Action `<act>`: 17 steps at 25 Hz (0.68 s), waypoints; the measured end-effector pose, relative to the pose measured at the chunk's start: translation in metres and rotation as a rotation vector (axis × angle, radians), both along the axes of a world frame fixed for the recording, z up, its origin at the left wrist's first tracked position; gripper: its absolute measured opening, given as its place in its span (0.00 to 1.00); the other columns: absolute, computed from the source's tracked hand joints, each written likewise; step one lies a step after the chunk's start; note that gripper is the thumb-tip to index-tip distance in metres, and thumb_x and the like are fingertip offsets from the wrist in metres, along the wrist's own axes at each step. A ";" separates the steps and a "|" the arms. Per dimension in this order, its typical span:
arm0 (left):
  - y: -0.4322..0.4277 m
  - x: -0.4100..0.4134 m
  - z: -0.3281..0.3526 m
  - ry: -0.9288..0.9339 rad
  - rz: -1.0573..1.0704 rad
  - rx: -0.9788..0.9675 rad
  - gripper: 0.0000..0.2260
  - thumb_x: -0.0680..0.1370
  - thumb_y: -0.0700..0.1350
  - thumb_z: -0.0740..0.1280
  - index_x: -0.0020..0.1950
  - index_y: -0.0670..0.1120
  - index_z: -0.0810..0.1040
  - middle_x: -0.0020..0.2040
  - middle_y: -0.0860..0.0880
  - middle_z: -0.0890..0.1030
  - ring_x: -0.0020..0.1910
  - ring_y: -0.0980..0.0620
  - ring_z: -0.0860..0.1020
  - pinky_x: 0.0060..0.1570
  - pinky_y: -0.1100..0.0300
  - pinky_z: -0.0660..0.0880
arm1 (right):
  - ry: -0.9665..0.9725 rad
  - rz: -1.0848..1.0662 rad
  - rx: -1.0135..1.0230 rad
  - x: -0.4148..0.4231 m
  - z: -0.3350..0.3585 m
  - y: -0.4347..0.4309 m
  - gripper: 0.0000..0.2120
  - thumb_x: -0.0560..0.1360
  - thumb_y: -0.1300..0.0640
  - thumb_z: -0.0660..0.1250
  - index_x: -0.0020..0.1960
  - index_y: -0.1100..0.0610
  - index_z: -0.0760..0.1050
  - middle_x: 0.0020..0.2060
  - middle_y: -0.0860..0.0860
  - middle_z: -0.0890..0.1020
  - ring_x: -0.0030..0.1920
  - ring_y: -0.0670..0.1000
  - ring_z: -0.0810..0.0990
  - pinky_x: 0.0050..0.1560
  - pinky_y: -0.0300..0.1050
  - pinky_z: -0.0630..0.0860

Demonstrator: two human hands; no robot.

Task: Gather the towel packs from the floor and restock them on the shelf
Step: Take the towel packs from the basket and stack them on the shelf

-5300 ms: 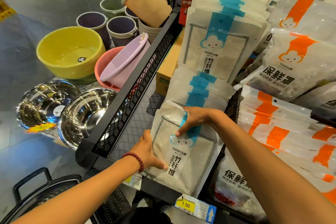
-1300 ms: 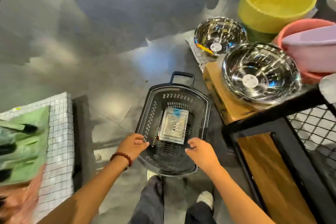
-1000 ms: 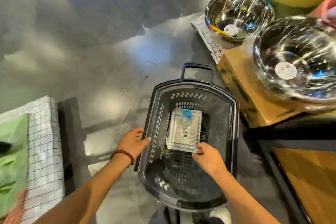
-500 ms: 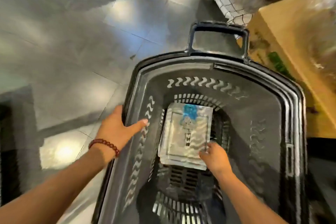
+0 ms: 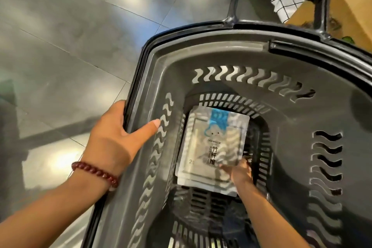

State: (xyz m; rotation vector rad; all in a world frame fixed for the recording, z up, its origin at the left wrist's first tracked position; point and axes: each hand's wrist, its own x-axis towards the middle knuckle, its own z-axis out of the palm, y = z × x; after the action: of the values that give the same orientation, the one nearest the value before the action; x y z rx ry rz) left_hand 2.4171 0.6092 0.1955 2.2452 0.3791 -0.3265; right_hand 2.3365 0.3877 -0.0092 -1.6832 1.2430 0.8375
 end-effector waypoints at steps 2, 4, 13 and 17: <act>0.000 0.000 0.000 -0.004 0.004 0.000 0.11 0.70 0.48 0.73 0.47 0.53 0.73 0.42 0.58 0.79 0.42 0.63 0.77 0.40 0.72 0.71 | -0.051 -0.057 -0.107 -0.003 -0.003 0.007 0.33 0.70 0.57 0.74 0.70 0.64 0.63 0.64 0.61 0.74 0.62 0.62 0.73 0.60 0.55 0.72; -0.001 0.000 -0.001 -0.013 -0.002 0.016 0.10 0.70 0.48 0.73 0.46 0.55 0.73 0.42 0.59 0.79 0.41 0.65 0.76 0.39 0.73 0.70 | -0.104 -0.098 -0.219 -0.006 -0.005 0.011 0.28 0.70 0.59 0.74 0.65 0.65 0.69 0.60 0.62 0.76 0.59 0.63 0.75 0.57 0.55 0.73; -0.001 -0.003 0.004 -0.061 -0.048 0.116 0.14 0.72 0.51 0.71 0.53 0.49 0.72 0.43 0.59 0.76 0.41 0.64 0.74 0.38 0.70 0.68 | -0.302 -0.041 -0.387 -0.019 0.028 0.011 0.04 0.75 0.60 0.64 0.49 0.57 0.73 0.45 0.57 0.80 0.47 0.60 0.79 0.49 0.52 0.77; -0.006 -0.006 0.013 -0.046 -0.059 0.115 0.34 0.70 0.52 0.72 0.72 0.48 0.62 0.64 0.50 0.74 0.64 0.51 0.72 0.62 0.59 0.67 | -0.668 -0.085 -0.186 -0.035 0.091 0.014 0.13 0.75 0.69 0.62 0.57 0.58 0.74 0.49 0.52 0.80 0.51 0.51 0.78 0.50 0.42 0.74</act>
State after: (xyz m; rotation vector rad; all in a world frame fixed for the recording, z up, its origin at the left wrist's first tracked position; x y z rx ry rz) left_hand 2.4115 0.6029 0.2082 2.3761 0.3149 -0.2893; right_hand 2.3018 0.4012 0.0819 -1.8280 0.9256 0.0748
